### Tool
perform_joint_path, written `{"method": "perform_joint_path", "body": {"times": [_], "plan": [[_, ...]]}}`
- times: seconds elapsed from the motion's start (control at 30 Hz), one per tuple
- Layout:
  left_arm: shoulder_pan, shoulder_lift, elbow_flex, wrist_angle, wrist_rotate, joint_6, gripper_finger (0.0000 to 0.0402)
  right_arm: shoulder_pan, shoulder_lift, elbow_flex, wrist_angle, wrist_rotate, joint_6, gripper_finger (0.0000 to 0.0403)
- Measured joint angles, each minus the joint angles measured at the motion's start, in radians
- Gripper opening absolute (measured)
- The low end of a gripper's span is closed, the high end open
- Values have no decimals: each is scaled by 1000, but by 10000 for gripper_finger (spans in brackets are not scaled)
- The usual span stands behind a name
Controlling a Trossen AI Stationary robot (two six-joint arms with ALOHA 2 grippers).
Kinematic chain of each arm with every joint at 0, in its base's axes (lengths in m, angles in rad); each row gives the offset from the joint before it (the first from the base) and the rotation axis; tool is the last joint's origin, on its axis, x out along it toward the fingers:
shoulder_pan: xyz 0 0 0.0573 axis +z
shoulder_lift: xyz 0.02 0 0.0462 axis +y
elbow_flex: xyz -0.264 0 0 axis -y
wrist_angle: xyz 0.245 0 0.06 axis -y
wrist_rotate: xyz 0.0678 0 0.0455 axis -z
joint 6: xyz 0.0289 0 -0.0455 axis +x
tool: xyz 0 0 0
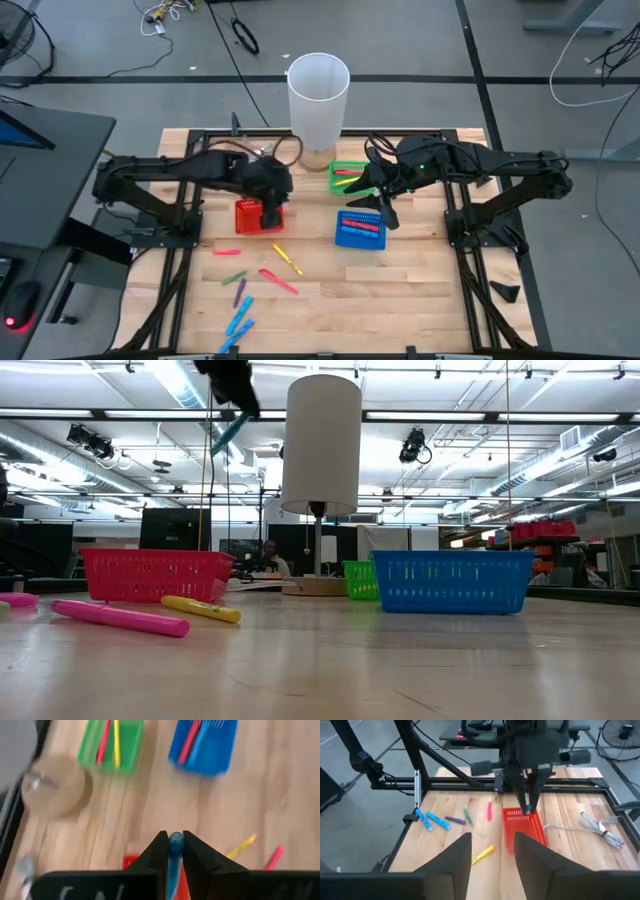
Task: Pick & Place Markers
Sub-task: Put the small blue pen into the red bin
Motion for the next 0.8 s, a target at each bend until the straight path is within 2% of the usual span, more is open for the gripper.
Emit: {"method": "perform_joint_path", "body": {"times": [0.17,0.37,0.5,0.8], "plan": [[0,91,58,-203,-10,21,39,0,-1,0,0,-1,-8,146],[0,170,59,-316,-10,26,39,0,-11,0,-1,-3,-14,146],[6,207,42,-294,-20,34,39,0,-21,0,1,-3,-30,146],[21,210,-145,-140,50,36,39,0,-26,0,1,-3,-36,146]]}}
